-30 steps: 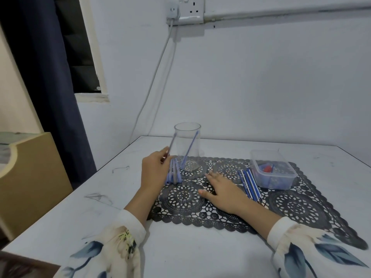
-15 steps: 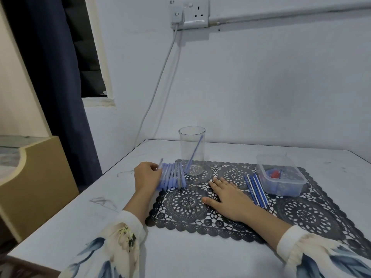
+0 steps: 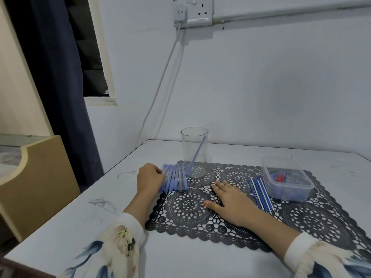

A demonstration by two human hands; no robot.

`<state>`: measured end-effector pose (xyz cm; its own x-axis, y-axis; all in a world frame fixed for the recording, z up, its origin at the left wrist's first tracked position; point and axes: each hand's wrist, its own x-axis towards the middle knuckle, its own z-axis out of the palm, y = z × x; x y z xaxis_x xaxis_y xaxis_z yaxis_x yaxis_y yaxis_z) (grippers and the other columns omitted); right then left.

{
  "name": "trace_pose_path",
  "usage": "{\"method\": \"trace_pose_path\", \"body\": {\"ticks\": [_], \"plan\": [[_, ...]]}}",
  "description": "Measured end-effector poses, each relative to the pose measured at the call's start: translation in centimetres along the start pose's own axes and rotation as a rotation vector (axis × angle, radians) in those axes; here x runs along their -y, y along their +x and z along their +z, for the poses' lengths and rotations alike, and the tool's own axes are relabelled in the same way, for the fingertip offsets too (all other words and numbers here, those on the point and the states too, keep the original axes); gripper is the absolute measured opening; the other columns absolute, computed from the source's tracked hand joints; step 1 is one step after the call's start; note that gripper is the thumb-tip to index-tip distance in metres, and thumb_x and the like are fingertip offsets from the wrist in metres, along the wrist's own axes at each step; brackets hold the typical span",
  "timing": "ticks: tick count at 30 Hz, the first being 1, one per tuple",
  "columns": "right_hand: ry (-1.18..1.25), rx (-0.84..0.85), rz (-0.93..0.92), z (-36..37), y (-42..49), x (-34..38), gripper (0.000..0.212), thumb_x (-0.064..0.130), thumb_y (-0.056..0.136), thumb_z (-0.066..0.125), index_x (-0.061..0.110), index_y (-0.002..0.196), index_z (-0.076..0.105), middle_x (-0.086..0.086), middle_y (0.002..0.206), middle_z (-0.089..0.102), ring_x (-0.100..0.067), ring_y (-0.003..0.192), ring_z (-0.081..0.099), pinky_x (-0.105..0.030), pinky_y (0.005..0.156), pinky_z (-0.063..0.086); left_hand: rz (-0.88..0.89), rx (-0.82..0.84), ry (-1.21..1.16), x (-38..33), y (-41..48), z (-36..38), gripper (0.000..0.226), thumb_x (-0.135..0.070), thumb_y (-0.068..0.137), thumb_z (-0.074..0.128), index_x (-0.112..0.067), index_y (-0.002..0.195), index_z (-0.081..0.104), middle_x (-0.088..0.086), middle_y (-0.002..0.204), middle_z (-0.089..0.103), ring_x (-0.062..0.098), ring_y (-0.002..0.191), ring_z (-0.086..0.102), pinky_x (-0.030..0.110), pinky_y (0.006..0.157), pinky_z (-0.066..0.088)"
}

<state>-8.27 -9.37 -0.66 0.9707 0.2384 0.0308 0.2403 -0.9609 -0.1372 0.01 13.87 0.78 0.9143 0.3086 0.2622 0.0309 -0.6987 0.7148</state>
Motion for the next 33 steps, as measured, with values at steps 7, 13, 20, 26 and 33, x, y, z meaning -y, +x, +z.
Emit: {"method": "trace_pose_path", "body": {"ticks": [7,13,20,26,33], "plan": [[-0.001,0.008,-0.002,-0.05,-0.13,0.05,0.078,0.066,0.089,0.024,0.019,0.15,0.009,0.0,0.157,0.003,-0.016,0.144,0.0,-0.036,0.117,0.003,-0.016,-0.013,0.046,0.36,0.22,-0.05,0.017,-0.006,0.07,0.059,-0.009,0.053,0.059,0.007,0.057,0.059,0.026,0.055,0.052,0.029,0.05,0.042],[0.004,0.009,-0.003,-0.1,-0.11,0.1,0.091,0.076,0.078,0.012,0.019,0.149,0.01,0.001,0.157,0.004,-0.016,0.143,0.001,-0.036,0.117,0.003,-0.015,-0.003,0.079,0.06,0.19,-0.22,0.018,-0.019,0.078,0.068,-0.007,0.065,0.065,0.006,0.067,0.063,0.023,0.066,0.059,0.027,0.056,0.042],[0.001,-0.004,-0.004,-0.13,-0.05,0.13,0.104,0.081,0.066,0.002,0.019,0.15,0.01,0.0,0.157,0.004,-0.016,0.143,0.001,-0.036,0.117,0.004,-0.028,-0.016,0.146,0.24,0.4,-0.24,0.023,-0.024,0.081,0.067,-0.003,0.07,0.068,0.006,0.066,0.063,0.022,0.062,0.056,0.025,0.054,0.041],[0.011,-0.001,-0.006,-0.09,-0.03,0.07,0.113,0.081,0.056,-0.006,0.02,0.149,0.009,0.0,0.157,0.004,-0.017,0.143,0.001,-0.036,0.117,0.004,-0.021,-0.017,0.153,0.29,0.31,-0.06,0.019,-0.015,0.079,0.062,-0.002,0.066,0.065,0.009,0.064,0.064,0.019,0.053,0.05,0.025,0.048,0.039],[0.0,0.005,-0.004,-0.16,-0.1,0.06,0.078,0.066,0.089,0.023,0.019,0.15,0.01,0.0,0.157,0.004,-0.017,0.144,0.001,-0.037,0.117,0.004,0.038,-0.044,0.047,-0.01,-0.03,-0.46,0.015,-0.008,0.08,0.055,-0.007,0.071,0.068,0.005,0.073,0.067,0.023,0.069,0.06,0.033,0.061,0.051]]}}
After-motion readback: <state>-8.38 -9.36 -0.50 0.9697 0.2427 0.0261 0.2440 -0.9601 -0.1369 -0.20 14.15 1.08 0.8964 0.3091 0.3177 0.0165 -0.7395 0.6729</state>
